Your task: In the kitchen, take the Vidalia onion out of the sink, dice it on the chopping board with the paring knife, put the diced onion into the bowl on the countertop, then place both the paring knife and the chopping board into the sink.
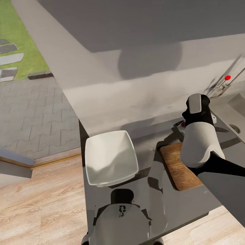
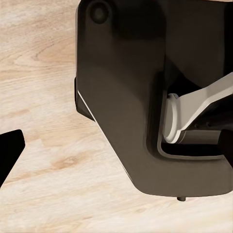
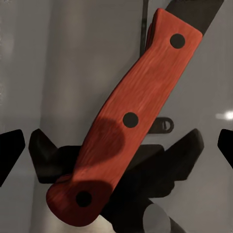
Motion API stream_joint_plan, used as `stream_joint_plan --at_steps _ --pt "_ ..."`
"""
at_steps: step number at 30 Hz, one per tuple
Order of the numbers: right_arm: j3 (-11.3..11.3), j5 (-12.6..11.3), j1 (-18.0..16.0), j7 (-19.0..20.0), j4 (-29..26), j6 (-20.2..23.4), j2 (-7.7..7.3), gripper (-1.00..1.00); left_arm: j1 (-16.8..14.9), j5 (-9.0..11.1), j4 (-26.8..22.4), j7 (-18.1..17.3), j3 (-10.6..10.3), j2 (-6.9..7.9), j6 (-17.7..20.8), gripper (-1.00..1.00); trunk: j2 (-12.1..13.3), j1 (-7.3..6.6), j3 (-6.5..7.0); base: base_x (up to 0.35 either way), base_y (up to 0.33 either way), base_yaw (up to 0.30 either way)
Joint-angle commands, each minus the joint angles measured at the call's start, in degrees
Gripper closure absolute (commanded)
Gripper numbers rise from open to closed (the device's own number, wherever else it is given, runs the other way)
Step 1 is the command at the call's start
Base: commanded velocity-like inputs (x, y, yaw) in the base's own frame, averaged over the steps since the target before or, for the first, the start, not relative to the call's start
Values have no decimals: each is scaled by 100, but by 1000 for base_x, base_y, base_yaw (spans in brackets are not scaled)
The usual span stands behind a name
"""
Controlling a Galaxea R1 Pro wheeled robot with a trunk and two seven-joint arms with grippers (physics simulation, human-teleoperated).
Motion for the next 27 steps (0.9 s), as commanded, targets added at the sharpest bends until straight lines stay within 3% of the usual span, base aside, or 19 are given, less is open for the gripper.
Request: stream_joint_plan --at_steps 1,10,27 --pt "-13 -12 -5 -20 -10 47 3 -100 3 12 -7 -47 27 -5 -2 -100 -10 4 -8 0 0 0" --pt "-11 -12 -5 -20 -12 47 2 -100 3 13 -9 -47 27 -5 -2 -100 -10 4 -20 0 0 0" --pt "-6 -12 -5 -20 -12 47 0 -100 3 15 -5 -47 27 -5 -2 -100 -10 4 -164 0 0 0"
